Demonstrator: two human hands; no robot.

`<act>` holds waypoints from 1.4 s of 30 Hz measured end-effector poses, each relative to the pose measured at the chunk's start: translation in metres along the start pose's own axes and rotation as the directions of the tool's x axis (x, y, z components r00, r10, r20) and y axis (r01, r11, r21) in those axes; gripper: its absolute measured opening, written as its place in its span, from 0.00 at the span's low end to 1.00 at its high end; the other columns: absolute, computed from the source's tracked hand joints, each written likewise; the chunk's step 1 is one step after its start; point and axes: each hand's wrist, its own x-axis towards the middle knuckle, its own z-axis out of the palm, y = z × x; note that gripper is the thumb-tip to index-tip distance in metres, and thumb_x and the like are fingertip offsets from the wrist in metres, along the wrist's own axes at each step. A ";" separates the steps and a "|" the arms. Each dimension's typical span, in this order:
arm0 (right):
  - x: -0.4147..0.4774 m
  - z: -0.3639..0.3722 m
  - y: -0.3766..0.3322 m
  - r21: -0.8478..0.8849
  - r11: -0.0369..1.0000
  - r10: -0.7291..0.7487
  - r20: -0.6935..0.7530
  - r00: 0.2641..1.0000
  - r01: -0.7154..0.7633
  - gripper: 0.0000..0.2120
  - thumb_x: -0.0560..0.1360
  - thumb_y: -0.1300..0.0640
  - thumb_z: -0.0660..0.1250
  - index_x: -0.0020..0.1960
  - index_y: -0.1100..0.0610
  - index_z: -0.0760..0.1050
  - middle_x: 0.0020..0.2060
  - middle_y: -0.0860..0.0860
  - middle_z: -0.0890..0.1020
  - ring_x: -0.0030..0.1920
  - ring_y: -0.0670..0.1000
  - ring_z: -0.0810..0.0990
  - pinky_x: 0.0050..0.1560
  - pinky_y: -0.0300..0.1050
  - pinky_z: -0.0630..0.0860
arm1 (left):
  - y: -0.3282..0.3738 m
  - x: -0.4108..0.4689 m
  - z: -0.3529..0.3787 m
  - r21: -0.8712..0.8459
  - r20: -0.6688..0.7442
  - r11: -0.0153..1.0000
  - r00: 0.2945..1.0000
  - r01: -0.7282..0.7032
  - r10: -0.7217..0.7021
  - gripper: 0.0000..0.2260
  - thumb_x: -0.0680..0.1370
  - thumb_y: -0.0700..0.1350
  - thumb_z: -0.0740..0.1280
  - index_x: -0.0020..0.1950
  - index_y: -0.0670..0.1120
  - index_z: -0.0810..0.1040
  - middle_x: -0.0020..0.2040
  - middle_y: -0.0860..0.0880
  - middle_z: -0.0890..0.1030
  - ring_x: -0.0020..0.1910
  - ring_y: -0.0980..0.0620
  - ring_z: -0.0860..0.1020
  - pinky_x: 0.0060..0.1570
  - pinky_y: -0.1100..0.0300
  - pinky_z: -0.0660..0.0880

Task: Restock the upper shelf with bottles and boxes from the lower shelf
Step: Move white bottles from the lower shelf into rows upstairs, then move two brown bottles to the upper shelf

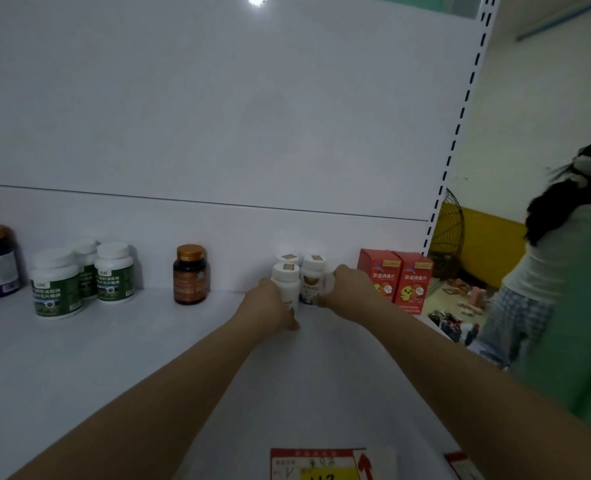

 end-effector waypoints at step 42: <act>-0.341 0.093 0.165 -0.134 0.985 -0.040 0.454 0.890 0.113 0.16 0.79 0.55 0.61 0.64 0.61 0.72 0.61 0.57 0.77 0.60 0.56 0.75 0.57 0.44 0.72 | -0.116 -0.330 0.160 0.082 0.317 0.996 0.947 0.018 -0.043 0.21 0.77 0.45 0.66 0.69 0.43 0.68 0.62 0.47 0.73 0.63 0.49 0.71 0.52 0.67 0.68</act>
